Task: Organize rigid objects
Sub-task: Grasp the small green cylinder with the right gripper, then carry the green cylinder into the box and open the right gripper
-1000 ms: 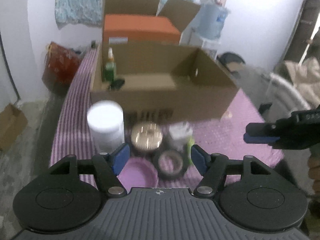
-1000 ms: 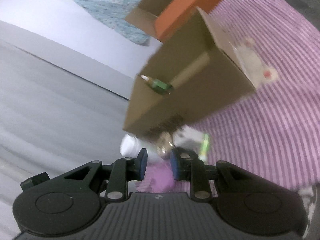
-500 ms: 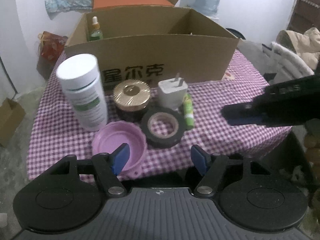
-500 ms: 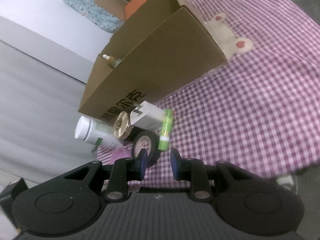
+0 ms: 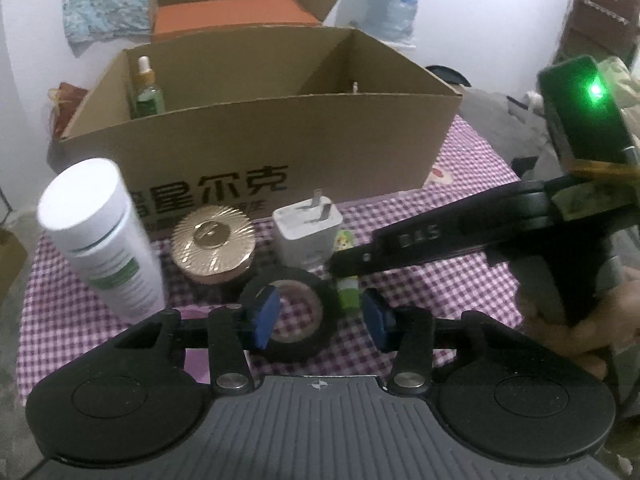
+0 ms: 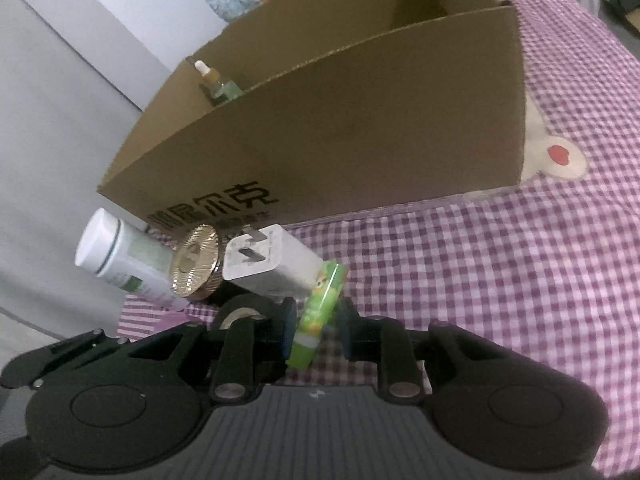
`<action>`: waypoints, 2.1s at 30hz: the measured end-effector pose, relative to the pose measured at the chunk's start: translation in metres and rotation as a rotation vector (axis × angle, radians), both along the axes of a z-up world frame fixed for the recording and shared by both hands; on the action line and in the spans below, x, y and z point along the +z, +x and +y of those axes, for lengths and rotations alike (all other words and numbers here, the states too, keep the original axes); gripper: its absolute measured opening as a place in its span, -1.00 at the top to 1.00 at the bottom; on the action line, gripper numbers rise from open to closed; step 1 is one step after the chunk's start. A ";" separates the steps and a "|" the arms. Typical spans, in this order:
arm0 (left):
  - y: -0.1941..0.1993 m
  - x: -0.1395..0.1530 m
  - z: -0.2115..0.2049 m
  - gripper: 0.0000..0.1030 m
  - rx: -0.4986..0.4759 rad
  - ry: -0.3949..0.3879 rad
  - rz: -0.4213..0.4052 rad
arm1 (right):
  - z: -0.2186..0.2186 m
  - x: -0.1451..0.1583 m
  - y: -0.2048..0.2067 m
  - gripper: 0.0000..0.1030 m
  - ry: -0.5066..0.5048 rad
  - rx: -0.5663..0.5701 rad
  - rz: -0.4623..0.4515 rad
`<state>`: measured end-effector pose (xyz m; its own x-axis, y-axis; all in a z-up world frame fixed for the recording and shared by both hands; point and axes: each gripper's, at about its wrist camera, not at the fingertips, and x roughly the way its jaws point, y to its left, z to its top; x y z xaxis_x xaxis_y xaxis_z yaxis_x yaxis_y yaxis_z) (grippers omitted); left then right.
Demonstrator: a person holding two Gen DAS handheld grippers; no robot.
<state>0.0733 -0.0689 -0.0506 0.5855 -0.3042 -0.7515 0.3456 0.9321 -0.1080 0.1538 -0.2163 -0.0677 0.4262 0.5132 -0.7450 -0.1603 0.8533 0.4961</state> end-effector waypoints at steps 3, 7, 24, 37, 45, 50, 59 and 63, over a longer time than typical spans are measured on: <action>0.004 -0.002 -0.007 0.11 -0.023 0.003 0.007 | -0.001 -0.001 0.002 0.62 0.008 0.002 -0.010; 0.007 -0.003 -0.019 0.12 -0.061 0.003 0.013 | -0.016 -0.004 0.000 0.71 0.058 -0.013 0.002; 0.041 -0.026 -0.070 0.35 -0.159 0.116 0.124 | -0.081 -0.018 -0.008 0.71 0.234 -0.089 0.107; 0.045 -0.029 -0.086 0.57 -0.174 0.175 0.084 | -0.082 -0.024 0.006 0.70 0.297 -0.086 0.110; 0.031 -0.013 -0.084 0.60 -0.182 0.168 0.041 | -0.087 -0.012 -0.008 0.69 0.323 -0.107 0.088; 0.016 0.016 -0.080 0.61 -0.178 0.145 -0.035 | -0.093 0.018 -0.023 0.69 0.332 -0.108 0.022; 0.008 0.077 -0.059 0.61 -0.108 0.107 -0.178 | -0.081 0.090 -0.020 0.69 0.332 -0.041 -0.116; 0.024 0.096 -0.045 0.61 -0.061 0.113 -0.206 | -0.063 0.115 0.003 0.69 0.332 0.019 -0.155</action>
